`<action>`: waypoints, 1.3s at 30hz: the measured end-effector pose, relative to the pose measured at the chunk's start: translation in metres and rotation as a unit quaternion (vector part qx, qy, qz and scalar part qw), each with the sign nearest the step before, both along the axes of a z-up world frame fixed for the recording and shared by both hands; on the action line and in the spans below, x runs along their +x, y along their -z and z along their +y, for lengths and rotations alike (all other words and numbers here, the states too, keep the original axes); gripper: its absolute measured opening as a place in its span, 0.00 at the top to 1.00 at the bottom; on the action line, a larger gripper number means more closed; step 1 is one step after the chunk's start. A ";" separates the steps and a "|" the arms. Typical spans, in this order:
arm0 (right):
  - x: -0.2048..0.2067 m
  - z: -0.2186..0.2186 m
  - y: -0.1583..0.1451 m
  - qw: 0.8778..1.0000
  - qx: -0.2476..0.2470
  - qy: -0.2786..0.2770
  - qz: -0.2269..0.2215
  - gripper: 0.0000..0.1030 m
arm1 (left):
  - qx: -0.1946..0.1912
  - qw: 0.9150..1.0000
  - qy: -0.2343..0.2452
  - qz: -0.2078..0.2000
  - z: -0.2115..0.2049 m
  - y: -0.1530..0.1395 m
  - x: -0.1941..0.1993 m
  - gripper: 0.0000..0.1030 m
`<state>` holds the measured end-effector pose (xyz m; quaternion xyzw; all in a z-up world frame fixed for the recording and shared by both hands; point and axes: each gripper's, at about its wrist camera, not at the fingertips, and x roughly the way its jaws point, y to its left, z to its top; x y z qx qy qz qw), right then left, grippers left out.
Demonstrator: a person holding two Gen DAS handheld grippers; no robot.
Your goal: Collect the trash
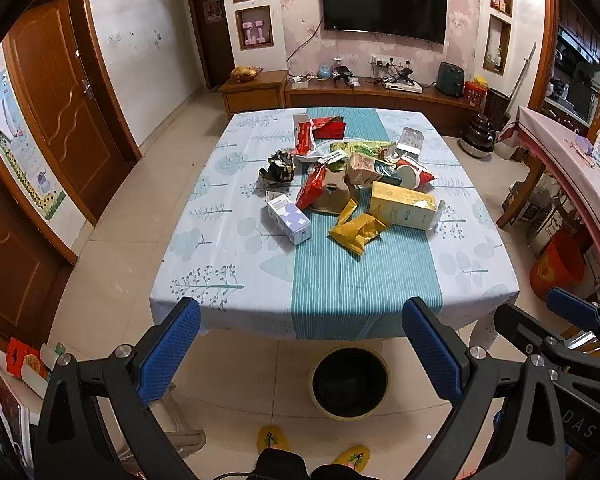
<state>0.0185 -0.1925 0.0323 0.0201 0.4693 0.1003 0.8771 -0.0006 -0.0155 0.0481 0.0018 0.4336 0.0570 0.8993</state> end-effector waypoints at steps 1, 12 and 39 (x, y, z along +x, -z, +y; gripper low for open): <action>0.001 0.000 -0.001 1.000 0.001 0.000 -0.001 0.31 | 0.000 1.000 0.000 -0.002 0.000 -0.001 0.001 0.04; 0.023 0.001 -0.014 1.000 0.017 -0.003 -0.023 0.31 | -0.026 0.999 0.012 -0.040 0.018 -0.021 0.023 0.04; 0.201 0.092 0.145 0.984 0.011 0.154 0.090 0.31 | -0.176 0.954 0.066 0.235 0.125 0.179 0.302 0.11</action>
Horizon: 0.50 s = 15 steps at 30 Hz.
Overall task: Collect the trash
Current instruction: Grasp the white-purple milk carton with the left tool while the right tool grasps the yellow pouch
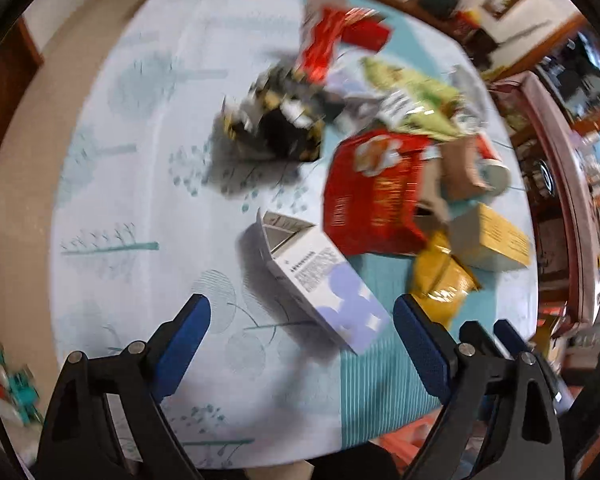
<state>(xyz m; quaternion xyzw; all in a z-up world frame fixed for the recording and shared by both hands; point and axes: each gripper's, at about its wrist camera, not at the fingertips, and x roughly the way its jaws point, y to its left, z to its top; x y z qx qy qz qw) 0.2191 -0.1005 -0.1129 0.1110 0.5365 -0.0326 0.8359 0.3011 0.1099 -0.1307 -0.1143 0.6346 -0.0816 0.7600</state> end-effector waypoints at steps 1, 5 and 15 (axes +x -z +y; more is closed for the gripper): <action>0.005 0.003 0.007 1.000 0.000 0.004 0.006 0.31 | -0.004 1.000 -0.007 0.008 -0.001 0.008 0.003 0.11; 0.020 0.010 0.026 1.000 -0.011 0.016 0.023 0.31 | 0.006 1.000 -0.010 0.010 -0.007 0.026 0.010 0.11; 0.030 0.019 0.053 0.999 -0.031 0.005 0.040 0.30 | 0.039 0.999 -0.019 -0.003 -0.030 0.046 0.013 0.35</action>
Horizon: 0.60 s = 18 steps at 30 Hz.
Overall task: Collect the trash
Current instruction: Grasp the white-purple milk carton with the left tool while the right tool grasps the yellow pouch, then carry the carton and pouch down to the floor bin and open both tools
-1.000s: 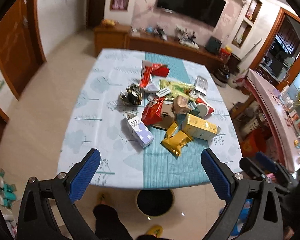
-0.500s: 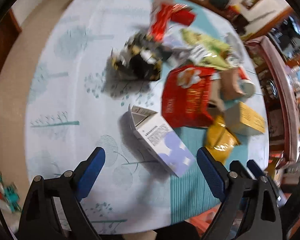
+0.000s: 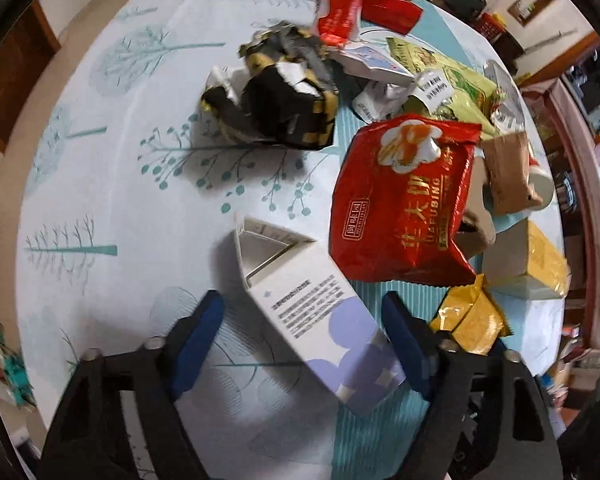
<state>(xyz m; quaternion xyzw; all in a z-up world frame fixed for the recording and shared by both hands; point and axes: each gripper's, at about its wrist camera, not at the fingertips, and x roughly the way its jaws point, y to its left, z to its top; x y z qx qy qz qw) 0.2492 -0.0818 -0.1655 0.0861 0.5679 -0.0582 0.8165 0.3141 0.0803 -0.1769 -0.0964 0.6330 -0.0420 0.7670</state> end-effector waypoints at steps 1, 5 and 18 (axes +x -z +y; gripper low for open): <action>-0.001 0.000 0.000 1.000 -0.002 -0.004 -0.002 0.31 | 0.004 1.000 0.007 -0.002 -0.003 -0.001 -0.002 0.46; 0.000 0.001 0.000 1.000 -0.020 -0.021 -0.003 0.64 | -0.006 0.999 0.034 0.013 -0.006 0.000 -0.005 0.68; -0.031 -0.043 -0.060 0.993 0.107 -0.017 -0.037 0.80 | -0.015 0.995 0.083 -0.052 0.025 -0.085 -0.030 0.68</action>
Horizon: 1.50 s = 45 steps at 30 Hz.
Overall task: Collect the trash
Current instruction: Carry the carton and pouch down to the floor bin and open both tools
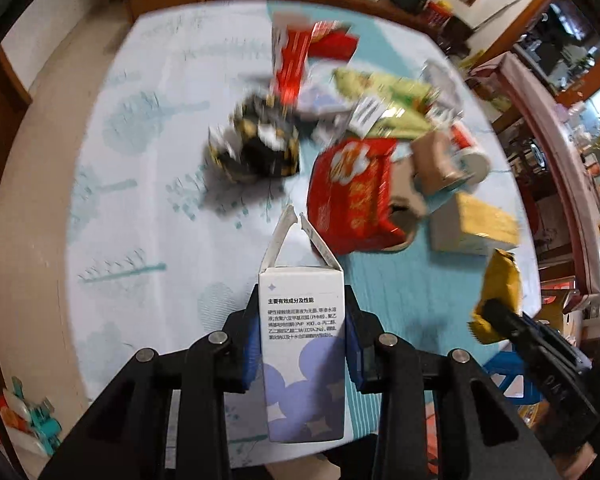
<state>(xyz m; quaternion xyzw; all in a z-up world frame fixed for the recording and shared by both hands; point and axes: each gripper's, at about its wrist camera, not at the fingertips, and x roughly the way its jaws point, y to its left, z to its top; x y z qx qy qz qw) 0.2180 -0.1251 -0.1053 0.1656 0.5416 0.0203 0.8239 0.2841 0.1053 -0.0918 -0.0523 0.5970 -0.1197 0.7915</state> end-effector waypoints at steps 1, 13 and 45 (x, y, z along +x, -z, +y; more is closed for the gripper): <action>-0.004 -0.003 -0.008 1.000 0.000 0.000 -0.007 0.80 | -0.002 1.000 0.001 -0.013 0.002 -0.013 -0.004 0.68; -0.053 -0.038 -0.076 0.997 -0.007 -0.041 -0.072 0.80 | -0.030 0.994 -0.008 -0.103 -0.039 -0.094 -0.072 0.68; -0.187 -0.118 0.201 0.987 0.045 -0.070 0.134 0.80 | 0.065 0.997 0.016 0.044 -0.187 0.204 -0.238 0.68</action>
